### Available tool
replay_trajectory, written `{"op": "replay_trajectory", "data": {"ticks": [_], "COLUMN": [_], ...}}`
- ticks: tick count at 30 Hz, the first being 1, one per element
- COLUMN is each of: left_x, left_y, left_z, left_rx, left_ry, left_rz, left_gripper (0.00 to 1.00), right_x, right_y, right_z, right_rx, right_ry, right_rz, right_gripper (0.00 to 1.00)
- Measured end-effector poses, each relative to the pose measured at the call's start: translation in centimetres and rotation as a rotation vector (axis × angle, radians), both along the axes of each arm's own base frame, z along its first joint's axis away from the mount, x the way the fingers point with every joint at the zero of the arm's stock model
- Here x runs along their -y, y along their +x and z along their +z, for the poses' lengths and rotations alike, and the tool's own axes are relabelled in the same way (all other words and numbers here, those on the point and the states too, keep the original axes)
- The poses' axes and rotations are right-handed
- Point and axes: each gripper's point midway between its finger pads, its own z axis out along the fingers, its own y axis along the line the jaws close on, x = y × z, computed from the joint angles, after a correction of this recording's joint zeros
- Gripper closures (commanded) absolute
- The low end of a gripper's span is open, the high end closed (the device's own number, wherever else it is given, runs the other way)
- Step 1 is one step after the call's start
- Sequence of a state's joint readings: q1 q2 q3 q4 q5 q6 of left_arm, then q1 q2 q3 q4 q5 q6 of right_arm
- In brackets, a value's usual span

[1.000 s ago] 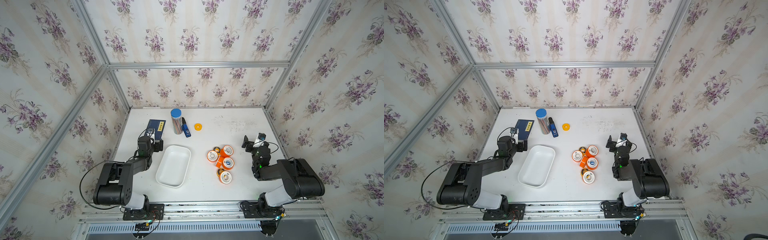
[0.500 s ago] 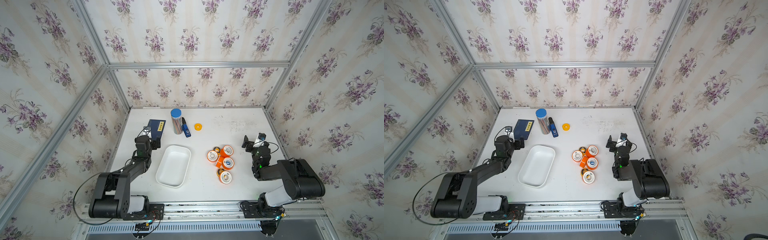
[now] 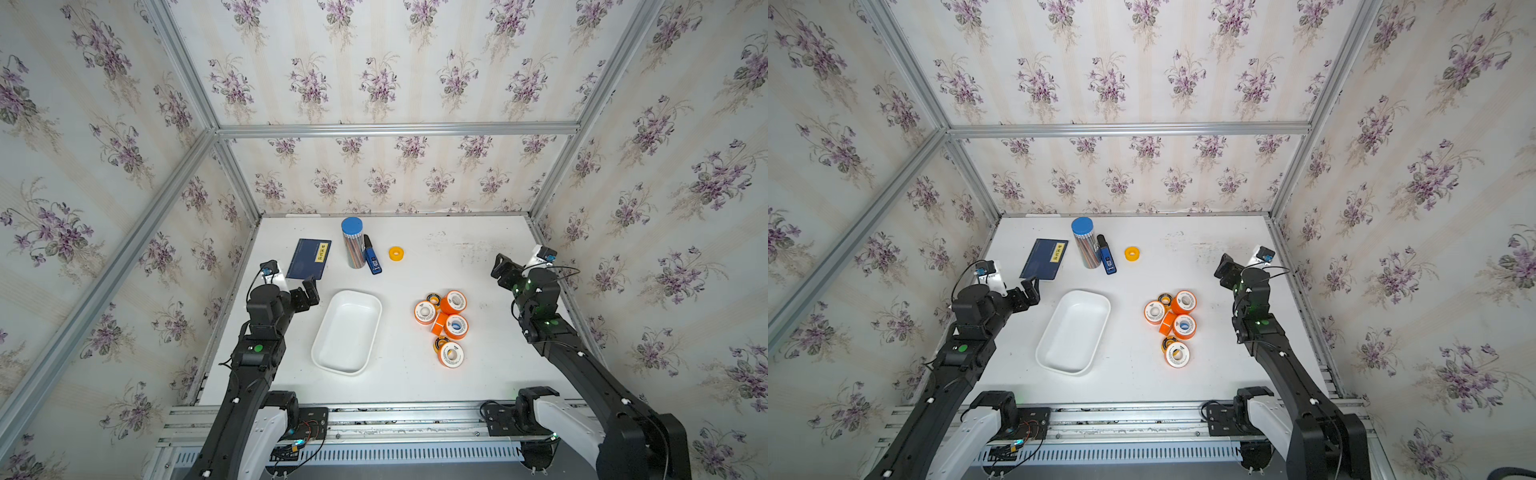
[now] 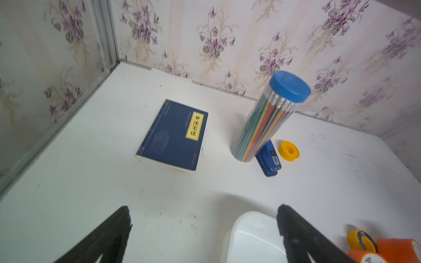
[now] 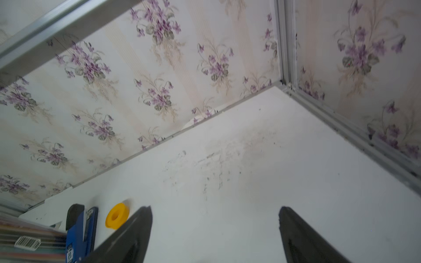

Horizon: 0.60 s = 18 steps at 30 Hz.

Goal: Put the sealing tape into the storage box
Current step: Move the storage box to the center of the board.

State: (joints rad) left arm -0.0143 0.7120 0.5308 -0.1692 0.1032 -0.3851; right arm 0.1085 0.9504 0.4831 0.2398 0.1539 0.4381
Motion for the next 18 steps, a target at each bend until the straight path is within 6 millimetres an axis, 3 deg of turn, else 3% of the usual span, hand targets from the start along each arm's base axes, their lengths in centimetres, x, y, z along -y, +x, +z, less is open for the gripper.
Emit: {"op": "replay_trajectory", "data": {"ticks": [4,8,12,14,18], "left_x": [1.2,2.5,4.2,4.8,5.7], "left_y": [-2.0,-3.8,-5.3,-5.8,-5.9], "left_z": [-4.1,-8.1,-11.4,-12.1,-12.9], "left_rx": [-0.189,-0.356,-0.491,-0.532,-0.577], "left_ry": [-0.091,-0.156,-0.198,-0.207,-0.201], "left_rz": [-0.029,-0.061,-0.11,-0.127,-0.156], "left_gripper": [0.07,0.12,0.17,0.2,0.38], "right_x": [-0.5,-0.6,-0.7,-0.9,-1.2], "right_y": [-2.9,-3.9,-4.7,-4.7,-4.6], "right_z": [-2.8,-3.0,-5.0,-5.2,-5.2], "right_rx": [-0.071,-0.07,-0.128,-0.138,-0.145], "right_ry": [0.064,0.09,0.094,0.096,0.104], "right_rz": [0.02,0.024,0.033,0.038,0.051], "right_gripper": [0.12,0.12,0.13,0.13,0.13]}}
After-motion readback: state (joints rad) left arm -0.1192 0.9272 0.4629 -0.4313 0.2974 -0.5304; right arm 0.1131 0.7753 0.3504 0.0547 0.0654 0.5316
